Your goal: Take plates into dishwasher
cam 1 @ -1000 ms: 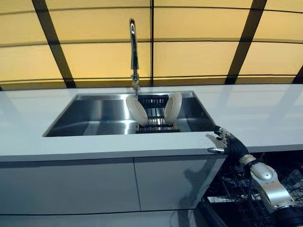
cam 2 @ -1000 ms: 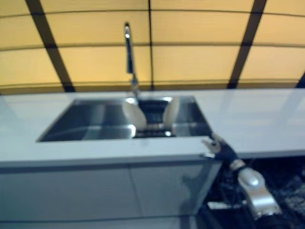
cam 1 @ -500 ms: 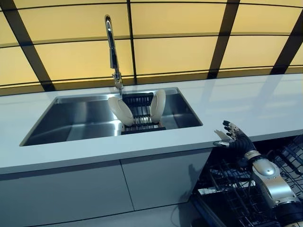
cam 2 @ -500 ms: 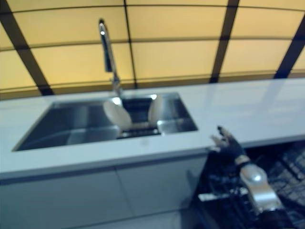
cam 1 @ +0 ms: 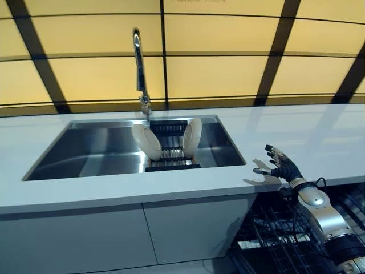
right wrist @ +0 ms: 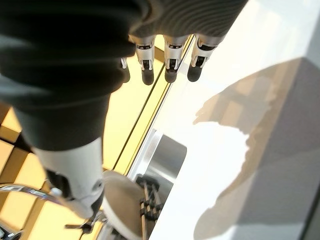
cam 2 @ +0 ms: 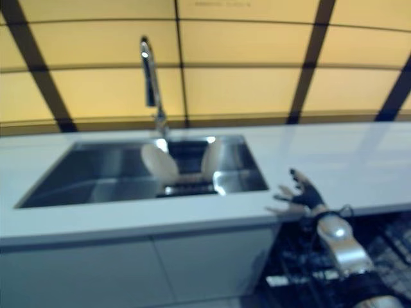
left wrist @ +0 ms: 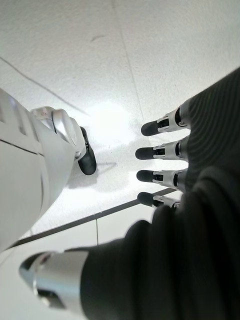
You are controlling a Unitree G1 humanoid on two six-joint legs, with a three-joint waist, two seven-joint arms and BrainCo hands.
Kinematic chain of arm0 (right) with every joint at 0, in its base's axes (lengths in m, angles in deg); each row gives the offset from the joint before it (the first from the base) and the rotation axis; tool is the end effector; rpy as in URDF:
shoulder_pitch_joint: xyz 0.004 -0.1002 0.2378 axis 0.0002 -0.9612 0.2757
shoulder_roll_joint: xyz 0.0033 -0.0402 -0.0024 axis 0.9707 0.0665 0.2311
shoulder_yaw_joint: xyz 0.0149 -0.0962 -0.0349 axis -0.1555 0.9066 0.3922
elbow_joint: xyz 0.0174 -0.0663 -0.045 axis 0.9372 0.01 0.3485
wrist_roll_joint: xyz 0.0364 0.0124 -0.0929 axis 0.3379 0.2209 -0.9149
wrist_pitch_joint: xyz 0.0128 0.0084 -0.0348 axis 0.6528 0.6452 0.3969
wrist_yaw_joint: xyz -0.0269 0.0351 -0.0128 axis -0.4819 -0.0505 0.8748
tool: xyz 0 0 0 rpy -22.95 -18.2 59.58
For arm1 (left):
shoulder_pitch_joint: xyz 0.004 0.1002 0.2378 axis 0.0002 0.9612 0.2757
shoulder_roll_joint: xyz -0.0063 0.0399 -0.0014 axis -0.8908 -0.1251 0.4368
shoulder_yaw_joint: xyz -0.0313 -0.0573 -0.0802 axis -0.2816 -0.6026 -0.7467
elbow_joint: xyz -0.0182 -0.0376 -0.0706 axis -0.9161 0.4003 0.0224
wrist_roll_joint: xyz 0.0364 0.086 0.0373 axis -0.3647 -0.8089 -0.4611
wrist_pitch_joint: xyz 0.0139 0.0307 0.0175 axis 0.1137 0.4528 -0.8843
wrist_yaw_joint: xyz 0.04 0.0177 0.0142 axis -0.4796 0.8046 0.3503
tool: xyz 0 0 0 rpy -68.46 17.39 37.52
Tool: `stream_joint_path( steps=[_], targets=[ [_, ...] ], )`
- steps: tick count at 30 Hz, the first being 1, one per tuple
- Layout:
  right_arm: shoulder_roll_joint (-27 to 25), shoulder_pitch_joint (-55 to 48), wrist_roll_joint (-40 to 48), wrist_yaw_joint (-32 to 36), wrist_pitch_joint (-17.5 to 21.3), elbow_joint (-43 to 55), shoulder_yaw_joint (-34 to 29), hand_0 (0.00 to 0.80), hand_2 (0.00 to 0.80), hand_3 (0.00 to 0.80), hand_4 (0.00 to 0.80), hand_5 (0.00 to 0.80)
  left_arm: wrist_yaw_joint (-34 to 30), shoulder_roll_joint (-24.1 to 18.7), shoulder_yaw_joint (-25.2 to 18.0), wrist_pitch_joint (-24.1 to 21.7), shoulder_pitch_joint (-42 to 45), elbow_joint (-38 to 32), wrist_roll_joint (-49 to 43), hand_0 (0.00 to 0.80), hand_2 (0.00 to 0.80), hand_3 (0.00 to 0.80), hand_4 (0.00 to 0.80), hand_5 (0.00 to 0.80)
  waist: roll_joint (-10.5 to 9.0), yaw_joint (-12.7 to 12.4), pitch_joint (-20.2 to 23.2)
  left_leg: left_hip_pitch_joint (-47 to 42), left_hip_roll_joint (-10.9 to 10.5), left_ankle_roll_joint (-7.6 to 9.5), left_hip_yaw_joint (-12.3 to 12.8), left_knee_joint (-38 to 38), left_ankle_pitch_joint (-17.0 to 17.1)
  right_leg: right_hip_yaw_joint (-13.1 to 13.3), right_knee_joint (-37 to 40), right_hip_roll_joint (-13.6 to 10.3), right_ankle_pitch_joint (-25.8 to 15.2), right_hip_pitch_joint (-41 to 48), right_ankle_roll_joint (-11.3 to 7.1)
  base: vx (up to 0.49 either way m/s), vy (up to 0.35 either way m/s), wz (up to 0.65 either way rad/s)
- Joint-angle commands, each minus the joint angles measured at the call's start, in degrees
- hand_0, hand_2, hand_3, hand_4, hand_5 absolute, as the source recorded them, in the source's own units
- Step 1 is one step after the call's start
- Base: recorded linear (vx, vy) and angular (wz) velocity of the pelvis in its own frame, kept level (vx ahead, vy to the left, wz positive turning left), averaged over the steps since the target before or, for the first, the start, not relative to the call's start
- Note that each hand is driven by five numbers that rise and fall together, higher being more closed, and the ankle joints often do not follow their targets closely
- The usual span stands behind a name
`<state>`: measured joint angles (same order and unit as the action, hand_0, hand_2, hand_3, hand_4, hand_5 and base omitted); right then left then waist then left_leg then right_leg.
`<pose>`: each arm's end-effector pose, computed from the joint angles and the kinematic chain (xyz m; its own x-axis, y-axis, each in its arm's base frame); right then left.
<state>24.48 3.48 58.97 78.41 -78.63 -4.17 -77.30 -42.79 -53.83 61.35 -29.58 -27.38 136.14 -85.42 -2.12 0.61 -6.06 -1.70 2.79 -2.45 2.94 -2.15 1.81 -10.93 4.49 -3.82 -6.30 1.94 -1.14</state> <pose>0.2558 -0.2778 0.1089 0.9996 0.0005 -0.0282 -0.0117 0.9178 -0.3968 0.0762 0.2474 -0.1079 0.2114 0.1778 -0.9611 0.1803 0.9594 0.2171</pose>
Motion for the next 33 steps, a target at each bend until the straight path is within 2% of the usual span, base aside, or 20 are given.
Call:
stream_joint_path(
  steps=[1, 7, 12, 24, 33],
  targets=[
    [-0.6, 8.5, 3.9, 3.1, -0.5, -1.2, 0.9, 0.000, 0.000, 0.000, 0.000, 0.000, -0.3, -2.9, 1.0, 0.5, -1.7, 2.7, -0.4, 0.000, 0.000, 0.000, 0.000, 0.000, -1.23, -2.0, 2.4, -2.5, -0.4, -1.36, 0.7, -2.9, 0.8, 0.6, -0.7, -4.2, 1.1, 2.6, -6.49, 0.037, 0.008, 0.06],
    [-1.1, 13.5, 4.7, 2.8, -4.2, -3.4, 3.4, 0.000, 0.000, 0.000, 0.000, 0.000, -0.7, -2.7, 2.0, 1.3, -2.4, 3.3, 0.3, 0.000, 0.000, 0.000, 0.000, 0.000, -1.47, -2.6, 2.8, -3.0, 0.1, -1.13, 1.9, -2.9, 0.3, 0.3, -0.7, -4.4, 1.4, 2.9, -6.45, 0.054, 0.007, 0.12],
    [-1.3, 19.4, 7.2, 2.1, -9.0, -6.4, 6.0, 0.000, 0.000, 0.000, 0.000, 0.000, -1.3, -2.5, 3.6, 2.4, -3.3, 3.4, 0.3, 0.000, 0.000, 0.000, 0.000, 0.000, -1.80, -3.5, 2.7, -3.4, 0.5, -1.16, 2.2, -2.9, 0.0, -0.2, -0.6, -4.7, 1.7, 3.6, -6.49, 0.057, 0.008, 0.07],
    [-3.5, 33.3, 10.2, 2.7, -18.7, -14.9, 12.3, 0.000, 0.000, 0.000, 0.000, 0.000, -2.2, -3.0, 5.8, 4.3, -4.2, 3.5, 0.4, 0.000, 0.000, 0.000, 0.000, 0.000, -2.67, -5.7, 2.6, -3.6, 0.4, -1.18, 1.4, -2.9, -0.3, -1.1, -0.3, -5.1, 1.9, 4.5, -6.73, 0.038, 0.033, 0.02],
    [-2.7, 39.4, 12.4, 3.7, -24.7, -19.7, 15.7, 0.000, 0.000, 0.000, 0.000, 0.000, -2.4, -3.4, 7.1, 5.5, -5.1, 3.0, 0.7, 0.000, 0.000, 0.000, 0.000, 0.000, -3.23, -6.9, 2.2, -3.6, 0.2, -1.07, 1.2, -2.9, -0.4, -2.0, -0.2, -5.5, 1.6, 4.6, -7.01, 0.004, 0.017, 0.03]
  ],
)
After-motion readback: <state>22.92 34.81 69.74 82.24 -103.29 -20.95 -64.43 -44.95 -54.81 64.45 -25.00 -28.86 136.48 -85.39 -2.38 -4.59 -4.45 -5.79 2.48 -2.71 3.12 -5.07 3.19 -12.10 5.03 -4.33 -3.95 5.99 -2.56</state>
